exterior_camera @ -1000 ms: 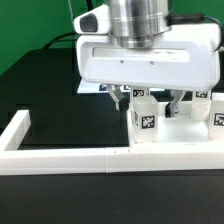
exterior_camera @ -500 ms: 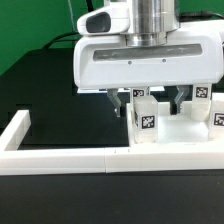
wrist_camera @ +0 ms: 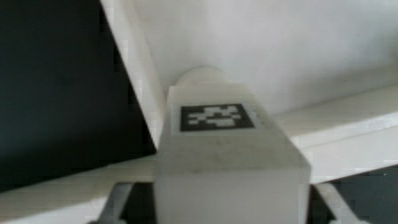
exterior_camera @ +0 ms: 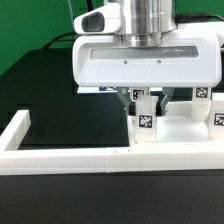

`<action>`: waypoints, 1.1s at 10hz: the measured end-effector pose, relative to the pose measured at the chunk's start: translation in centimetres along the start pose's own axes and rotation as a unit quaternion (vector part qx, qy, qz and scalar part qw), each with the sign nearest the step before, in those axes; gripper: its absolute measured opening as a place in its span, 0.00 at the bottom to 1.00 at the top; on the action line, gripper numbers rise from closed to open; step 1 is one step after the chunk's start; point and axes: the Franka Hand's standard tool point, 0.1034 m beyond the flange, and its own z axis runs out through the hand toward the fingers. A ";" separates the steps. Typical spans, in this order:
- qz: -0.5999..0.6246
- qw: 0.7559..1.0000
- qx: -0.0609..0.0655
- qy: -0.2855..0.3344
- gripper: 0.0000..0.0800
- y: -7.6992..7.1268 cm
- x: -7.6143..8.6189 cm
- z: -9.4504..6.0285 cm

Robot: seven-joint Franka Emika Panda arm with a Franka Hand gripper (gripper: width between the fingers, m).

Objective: Assemble square table

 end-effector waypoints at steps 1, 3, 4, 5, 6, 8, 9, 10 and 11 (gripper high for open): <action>0.051 0.999 -0.002 0.002 0.36 0.1 0.0 0.0; 0.158 0.987 -0.003 0.005 0.36 0.4 0.0 0.0; 0.265 0.964 0.004 -0.008 0.36 0.6 -0.1 0.0; 0.367 0.930 0.006 -0.026 0.36 0.6 -0.2 -0.1; 0.432 0.901 0.014 -0.038 0.36 0.8 -0.2 -0.2; 0.543 0.837 0.028 -0.061 0.36 1.2 -0.2 -0.1; 0.567 0.821 0.026 -0.063 0.36 1.2 -0.2 -0.1; 0.598 0.799 0.023 -0.064 0.36 1.2 -0.3 0.0; 0.617 0.784 0.021 -0.065 0.36 1.2 -0.3 0.0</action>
Offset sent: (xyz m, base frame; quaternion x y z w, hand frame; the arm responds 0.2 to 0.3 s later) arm 0.0016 -0.0148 -0.0012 0.0148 -0.0275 0.3423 0.9391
